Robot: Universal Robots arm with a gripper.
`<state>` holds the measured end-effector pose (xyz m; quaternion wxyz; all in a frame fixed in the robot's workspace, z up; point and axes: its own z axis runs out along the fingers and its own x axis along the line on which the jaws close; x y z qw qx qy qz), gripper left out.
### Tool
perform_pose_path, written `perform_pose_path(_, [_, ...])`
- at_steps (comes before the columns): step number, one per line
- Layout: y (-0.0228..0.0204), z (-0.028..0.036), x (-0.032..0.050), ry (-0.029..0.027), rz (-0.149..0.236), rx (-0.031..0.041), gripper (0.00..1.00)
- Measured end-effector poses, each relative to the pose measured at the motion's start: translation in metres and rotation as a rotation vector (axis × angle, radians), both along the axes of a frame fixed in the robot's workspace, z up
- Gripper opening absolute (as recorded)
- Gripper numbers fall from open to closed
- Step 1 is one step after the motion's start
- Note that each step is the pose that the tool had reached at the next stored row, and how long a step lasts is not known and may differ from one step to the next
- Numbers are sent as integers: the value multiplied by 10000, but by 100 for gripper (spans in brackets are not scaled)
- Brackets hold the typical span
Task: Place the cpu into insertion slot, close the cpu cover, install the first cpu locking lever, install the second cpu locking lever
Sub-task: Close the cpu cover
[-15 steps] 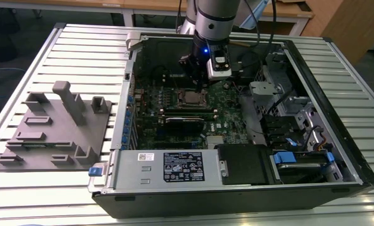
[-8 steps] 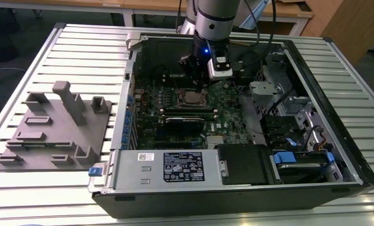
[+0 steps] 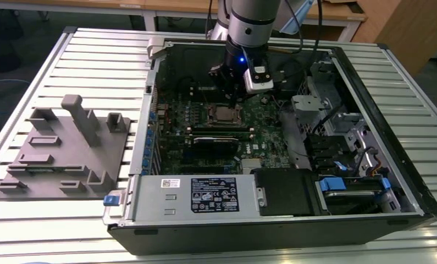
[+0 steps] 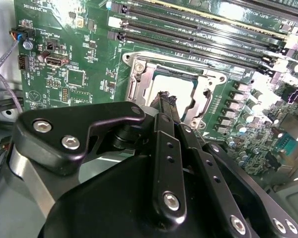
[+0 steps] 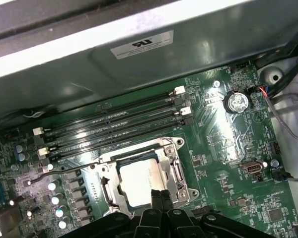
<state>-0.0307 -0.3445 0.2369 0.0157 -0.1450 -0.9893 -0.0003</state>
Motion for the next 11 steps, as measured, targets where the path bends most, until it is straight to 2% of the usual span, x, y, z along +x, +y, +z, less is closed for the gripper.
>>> perform_pose_path(11, [0, 0, 0, 0, 75, -1, 11])
